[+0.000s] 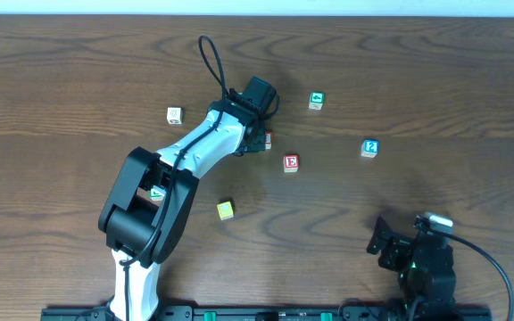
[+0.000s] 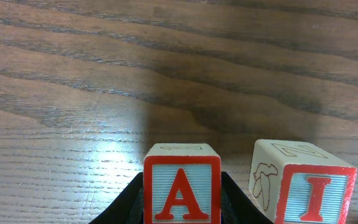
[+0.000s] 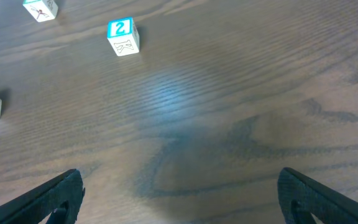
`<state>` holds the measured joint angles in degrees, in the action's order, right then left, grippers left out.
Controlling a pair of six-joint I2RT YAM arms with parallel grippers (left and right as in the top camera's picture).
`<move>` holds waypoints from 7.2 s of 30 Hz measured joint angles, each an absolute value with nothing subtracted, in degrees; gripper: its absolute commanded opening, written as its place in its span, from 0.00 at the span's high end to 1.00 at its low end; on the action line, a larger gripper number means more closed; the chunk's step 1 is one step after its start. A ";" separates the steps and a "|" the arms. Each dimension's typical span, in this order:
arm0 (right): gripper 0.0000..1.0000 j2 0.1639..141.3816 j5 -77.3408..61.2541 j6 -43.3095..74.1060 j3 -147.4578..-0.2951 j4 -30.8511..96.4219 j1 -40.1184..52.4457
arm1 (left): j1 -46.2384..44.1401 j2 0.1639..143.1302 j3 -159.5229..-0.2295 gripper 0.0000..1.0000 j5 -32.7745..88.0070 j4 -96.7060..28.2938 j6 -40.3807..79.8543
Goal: Spell out Ai2
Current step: 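Place the 'A' block left of the 'I' block with left gripper, then lift left gripper away from the placed blocks, then reach right gripper to the blue '2' block and grasp it, then carry the '2' block with right gripper to right of 'I' block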
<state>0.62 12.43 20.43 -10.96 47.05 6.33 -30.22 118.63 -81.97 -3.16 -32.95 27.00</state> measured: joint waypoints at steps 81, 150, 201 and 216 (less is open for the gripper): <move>0.01 0.64 11.79 21.56 -10.59 42.28 6.33 | -27.31 72.79 -77.17 0.55 -5.21 -54.68 20.99; 0.05 99.20 -2.70 11.14 -63.05 33.80 2.09 | -18.70 90.39 -62.33 0.30 2.87 -25.08 17.41; 0.94 104.95 -1.30 13.26 -67.26 37.85 4.93 | -18.70 90.41 -63.46 0.29 2.83 -25.47 12.99; 0.99 104.92 -1.48 17.61 -75.72 34.79 23.77 | -18.68 90.43 -63.46 0.29 0.95 -26.59 11.75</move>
